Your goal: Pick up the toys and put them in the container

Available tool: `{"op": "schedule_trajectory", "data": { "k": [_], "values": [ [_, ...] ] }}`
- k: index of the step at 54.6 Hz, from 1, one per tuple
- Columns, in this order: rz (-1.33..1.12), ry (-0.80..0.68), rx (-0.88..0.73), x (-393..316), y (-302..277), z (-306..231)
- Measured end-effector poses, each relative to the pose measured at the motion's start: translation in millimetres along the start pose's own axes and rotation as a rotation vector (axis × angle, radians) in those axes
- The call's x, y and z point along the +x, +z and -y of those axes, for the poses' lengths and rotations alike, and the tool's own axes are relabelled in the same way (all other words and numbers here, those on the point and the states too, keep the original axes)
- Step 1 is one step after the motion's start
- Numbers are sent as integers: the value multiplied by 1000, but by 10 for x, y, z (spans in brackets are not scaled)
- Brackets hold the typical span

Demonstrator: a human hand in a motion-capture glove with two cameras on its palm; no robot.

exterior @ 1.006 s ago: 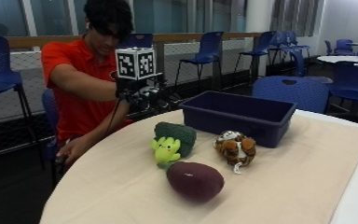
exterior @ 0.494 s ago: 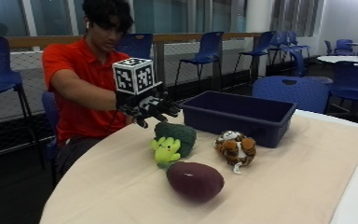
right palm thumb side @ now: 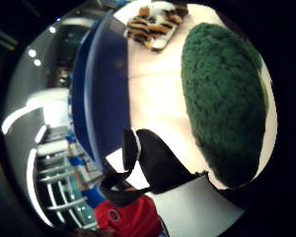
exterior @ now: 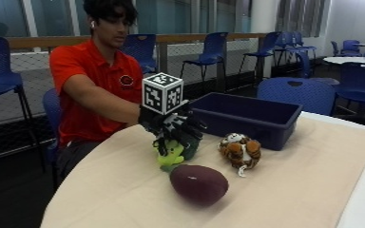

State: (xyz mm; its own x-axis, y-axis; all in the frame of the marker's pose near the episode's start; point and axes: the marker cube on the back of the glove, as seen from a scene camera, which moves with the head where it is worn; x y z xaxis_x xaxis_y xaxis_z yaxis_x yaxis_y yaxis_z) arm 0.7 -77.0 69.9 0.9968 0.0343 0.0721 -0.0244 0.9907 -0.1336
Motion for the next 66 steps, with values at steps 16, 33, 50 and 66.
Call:
{"op": "schedule_trajectory", "data": {
  "k": [16, 33, 50, 66],
  "values": [
    [-166, 24, -242, 35, 294, 107],
    [-144, 23, -37, -105, 176, 98],
    [-56, -29, 79, -544, -565, 20],
    [-40, -216, 165, -1644, -1251, 241]
  ]
}}
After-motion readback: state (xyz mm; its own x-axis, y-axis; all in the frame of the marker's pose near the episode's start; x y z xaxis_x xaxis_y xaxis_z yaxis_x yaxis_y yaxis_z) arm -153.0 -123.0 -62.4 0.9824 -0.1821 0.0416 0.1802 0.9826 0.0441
